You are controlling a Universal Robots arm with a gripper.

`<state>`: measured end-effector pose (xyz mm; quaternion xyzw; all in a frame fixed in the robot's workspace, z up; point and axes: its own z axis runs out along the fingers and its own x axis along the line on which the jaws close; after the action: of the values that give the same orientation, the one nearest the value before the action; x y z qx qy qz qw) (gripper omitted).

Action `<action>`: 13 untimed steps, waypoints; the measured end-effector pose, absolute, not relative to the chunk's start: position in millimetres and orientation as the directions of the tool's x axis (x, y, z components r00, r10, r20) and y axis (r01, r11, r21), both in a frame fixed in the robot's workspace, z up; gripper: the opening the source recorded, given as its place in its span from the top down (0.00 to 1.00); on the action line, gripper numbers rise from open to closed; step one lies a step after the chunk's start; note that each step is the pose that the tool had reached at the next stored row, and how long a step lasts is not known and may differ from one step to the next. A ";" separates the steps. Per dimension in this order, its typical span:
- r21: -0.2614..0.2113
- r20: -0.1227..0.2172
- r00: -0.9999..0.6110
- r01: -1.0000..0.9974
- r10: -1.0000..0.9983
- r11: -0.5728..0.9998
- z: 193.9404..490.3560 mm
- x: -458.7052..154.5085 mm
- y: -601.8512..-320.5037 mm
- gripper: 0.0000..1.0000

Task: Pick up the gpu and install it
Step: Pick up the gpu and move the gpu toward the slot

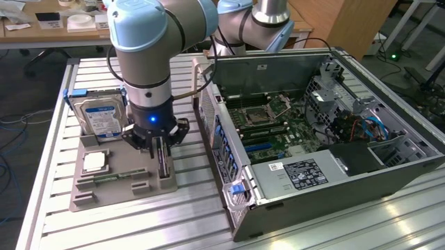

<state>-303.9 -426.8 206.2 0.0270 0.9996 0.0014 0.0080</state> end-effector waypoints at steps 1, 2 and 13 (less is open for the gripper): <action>0.003 -0.016 -0.998 0.054 0.054 0.999 206.2 -303.9 -426.9 0.56; 0.003 -0.016 -0.998 0.054 0.054 0.999 206.2 -303.9 -426.9 0.56; 0.003 -0.016 -0.998 0.054 0.054 0.999 205.9 -303.4 -425.5 0.56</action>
<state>-303.4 -425.5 205.9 0.0269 0.9996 0.0014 0.0080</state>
